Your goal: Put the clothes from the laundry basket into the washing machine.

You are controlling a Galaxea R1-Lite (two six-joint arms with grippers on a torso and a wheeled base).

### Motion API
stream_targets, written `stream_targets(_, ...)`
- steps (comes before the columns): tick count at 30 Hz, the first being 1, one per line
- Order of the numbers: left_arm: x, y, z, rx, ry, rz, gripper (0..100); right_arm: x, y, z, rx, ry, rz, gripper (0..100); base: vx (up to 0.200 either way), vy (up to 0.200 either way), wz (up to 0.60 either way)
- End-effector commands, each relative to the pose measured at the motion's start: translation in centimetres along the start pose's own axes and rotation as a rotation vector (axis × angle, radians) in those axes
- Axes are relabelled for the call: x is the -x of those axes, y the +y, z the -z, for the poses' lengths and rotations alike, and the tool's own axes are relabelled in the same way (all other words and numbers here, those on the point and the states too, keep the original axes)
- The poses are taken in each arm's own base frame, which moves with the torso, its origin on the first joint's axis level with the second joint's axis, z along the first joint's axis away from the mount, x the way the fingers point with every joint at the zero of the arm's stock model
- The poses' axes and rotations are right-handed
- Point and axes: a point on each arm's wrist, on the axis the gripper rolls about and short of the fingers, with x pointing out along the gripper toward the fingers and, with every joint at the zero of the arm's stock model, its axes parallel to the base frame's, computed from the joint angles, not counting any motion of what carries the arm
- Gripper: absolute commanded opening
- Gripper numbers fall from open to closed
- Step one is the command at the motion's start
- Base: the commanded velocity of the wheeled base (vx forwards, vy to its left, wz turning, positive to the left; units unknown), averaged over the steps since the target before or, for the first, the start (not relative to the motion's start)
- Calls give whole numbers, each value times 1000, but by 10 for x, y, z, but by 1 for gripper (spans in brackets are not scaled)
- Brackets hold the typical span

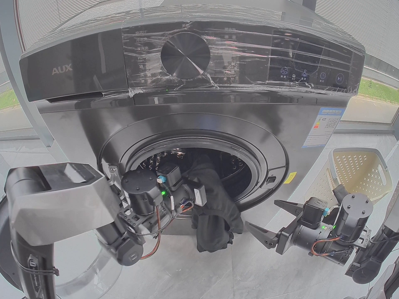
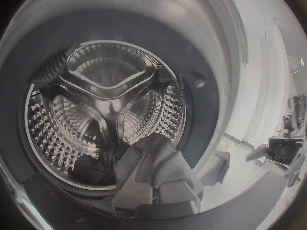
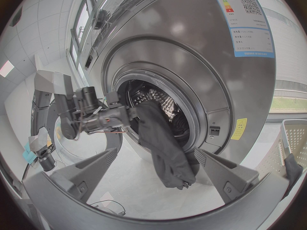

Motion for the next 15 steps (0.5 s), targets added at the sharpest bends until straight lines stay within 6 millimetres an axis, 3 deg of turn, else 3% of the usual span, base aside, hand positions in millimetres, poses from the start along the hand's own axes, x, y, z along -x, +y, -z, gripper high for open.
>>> stream_targets(1, -45, 18, 50, 8, -3, -44, 0, -1, 4, 2, 3, 8, -16, 100, 0, 0, 0)
stream_targets(7, -68, 22, 61, 24, -33, -67, 0, -3, 3, 6, 2, 26, -14, 100, 0, 0, 0)
stream_targets(15, -108, 40, 54, 27, -78, -145, 0, -6, 1, 12, -1, 53, -6, 100, 0, 0, 0)
